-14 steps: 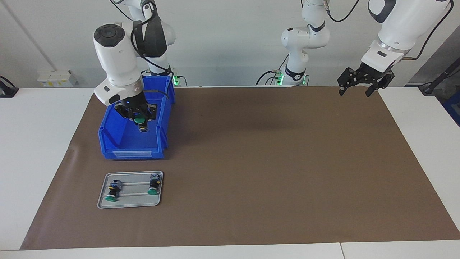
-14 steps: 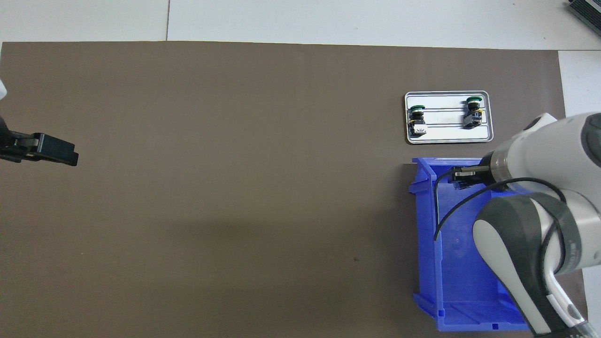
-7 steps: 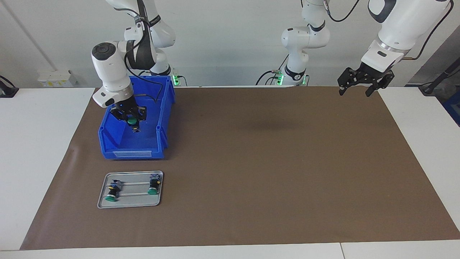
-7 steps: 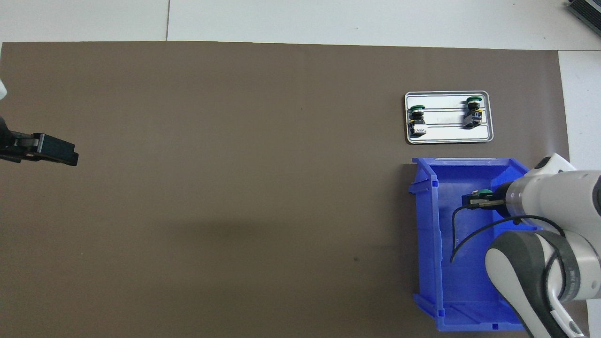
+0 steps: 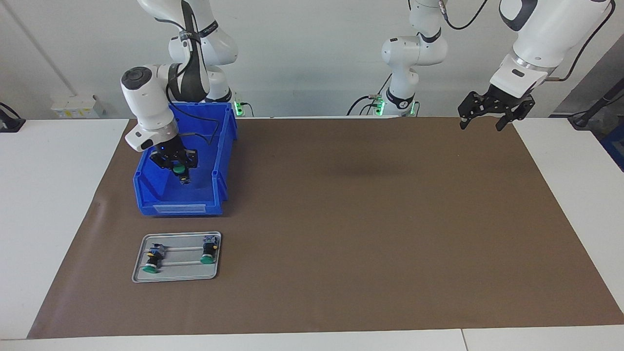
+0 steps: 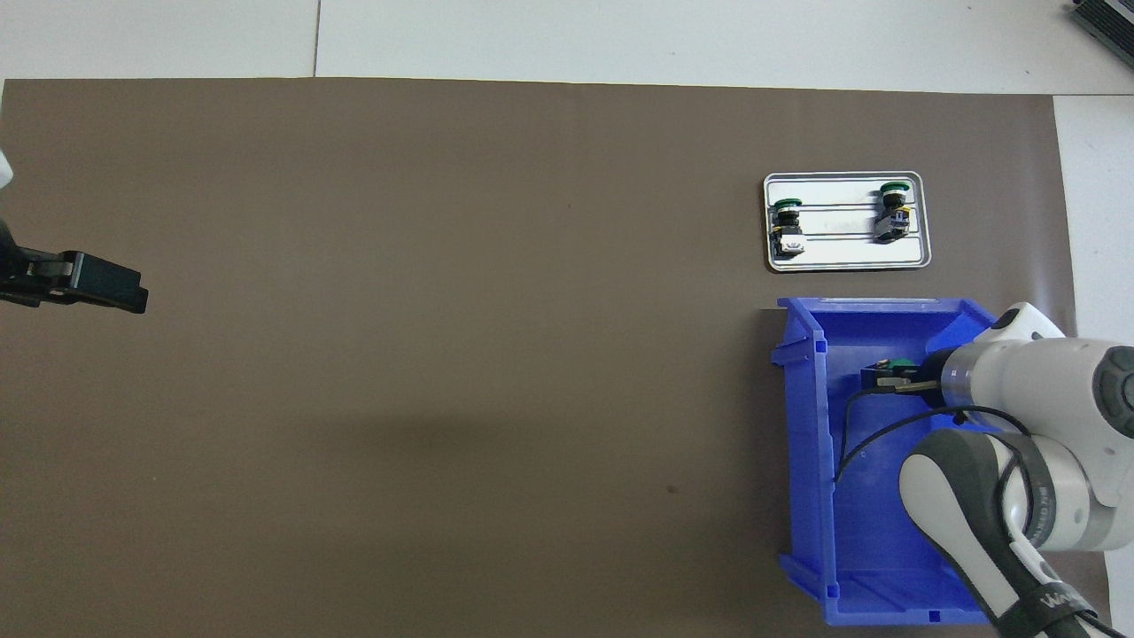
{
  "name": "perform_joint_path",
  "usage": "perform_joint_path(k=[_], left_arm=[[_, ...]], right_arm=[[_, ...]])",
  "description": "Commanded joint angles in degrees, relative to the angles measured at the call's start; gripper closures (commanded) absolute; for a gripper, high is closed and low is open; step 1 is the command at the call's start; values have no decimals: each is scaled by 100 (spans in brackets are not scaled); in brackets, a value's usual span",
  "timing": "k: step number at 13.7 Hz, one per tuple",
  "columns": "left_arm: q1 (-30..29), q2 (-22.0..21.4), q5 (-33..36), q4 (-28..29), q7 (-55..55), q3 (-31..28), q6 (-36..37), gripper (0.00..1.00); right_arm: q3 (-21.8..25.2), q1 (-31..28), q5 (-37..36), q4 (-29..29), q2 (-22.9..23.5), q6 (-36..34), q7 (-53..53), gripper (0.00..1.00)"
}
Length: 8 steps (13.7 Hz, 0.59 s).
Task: Place and press button with both arms
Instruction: 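Carry the button with the right gripper over the blue bin and lower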
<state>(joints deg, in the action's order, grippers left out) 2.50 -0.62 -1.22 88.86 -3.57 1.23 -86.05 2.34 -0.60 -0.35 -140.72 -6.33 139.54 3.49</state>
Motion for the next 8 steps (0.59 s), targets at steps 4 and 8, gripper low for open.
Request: perform_joint_path(k=[4, 8], left_arm=[[-66, -132, 42, 140, -30, 35, 19, 0], [-66, -132, 42, 140, -30, 35, 19, 0]], right_arm=[[-67, -80, 193, -35, 70, 134, 108, 13], [-155, 95, 184, 692, -97, -608, -417, 0]])
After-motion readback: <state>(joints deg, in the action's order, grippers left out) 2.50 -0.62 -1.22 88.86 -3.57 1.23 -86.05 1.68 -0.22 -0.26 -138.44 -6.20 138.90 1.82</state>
